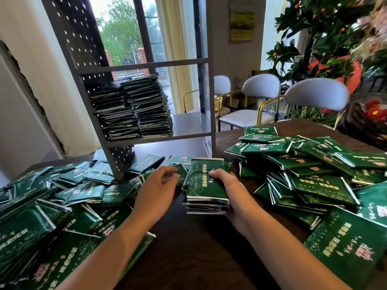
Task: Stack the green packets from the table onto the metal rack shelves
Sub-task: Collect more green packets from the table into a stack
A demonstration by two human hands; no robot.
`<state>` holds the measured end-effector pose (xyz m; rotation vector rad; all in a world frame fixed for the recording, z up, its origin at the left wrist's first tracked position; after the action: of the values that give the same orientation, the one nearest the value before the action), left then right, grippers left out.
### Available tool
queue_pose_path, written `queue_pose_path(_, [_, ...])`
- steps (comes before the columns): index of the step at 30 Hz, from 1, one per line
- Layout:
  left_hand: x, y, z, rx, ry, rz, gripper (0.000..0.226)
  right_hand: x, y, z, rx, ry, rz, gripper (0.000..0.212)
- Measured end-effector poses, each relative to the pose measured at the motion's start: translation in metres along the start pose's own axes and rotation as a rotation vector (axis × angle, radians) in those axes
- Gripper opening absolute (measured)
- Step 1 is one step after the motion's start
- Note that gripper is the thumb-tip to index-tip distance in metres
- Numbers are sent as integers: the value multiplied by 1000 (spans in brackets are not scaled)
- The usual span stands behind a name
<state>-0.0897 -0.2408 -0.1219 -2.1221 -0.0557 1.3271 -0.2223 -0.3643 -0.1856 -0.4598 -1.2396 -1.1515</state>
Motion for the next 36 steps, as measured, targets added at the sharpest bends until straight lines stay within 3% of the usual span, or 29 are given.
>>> queue_pose_path(2, [3,0,-7,1,121,-184,33,0,-4,-2,-45,26,-16,55])
queue_pose_path(6, [10,24,-7,164,295,-537,60,4,-10,-4,-94,23,-35,54])
queue_pose_path(11, [18,49,9,384,397,-790,63,4,-12,-3,-187,46,-20,124])
queue_pose_path(13, [22,55,15,434,427,-857,56,7,-16,-6,-224,14,-76,113])
queue_pose_path(18, [24,51,26,504,428,-929,55,24,-25,3,-270,-72,-116,42])
queue_pose_path(20, [20,43,30,533,414,-920,56,25,-27,1,-267,-75,-126,46])
queue_pose_path(22, [16,33,36,587,387,-920,58,23,-26,0,-266,-54,-119,70])
queue_pose_path(25, [10,13,49,669,351,-946,61,24,-23,2,-245,-62,-101,75])
queue_pose_path(27, [2,3,51,620,331,-944,57,22,-25,1,-254,-57,-82,71])
queue_pose_path(29, [-9,-1,46,467,331,-930,56,23,-24,3,-256,-67,-68,51])
queue_pose_path(30, [-11,0,42,387,313,-908,59,22,-24,4,-253,-67,-58,52])
queue_pose_path(34, [1,12,30,216,167,-789,72,17,-16,8,-206,-26,-32,108])
queue_pose_path(36, [10,14,26,194,81,-716,76,16,-14,7,-176,-24,15,103])
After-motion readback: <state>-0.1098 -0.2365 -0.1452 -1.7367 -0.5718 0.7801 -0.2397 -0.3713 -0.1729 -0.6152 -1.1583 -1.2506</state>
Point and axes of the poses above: each hand's wrist, its own z-axis away from the middle knuckle, its own y-axis out of the palm, x = y × z, the point moved 9 cm from there along -z, towards the middle knuckle, and after that the axes turned 14 degrees about -x, right-handed, at the moved point
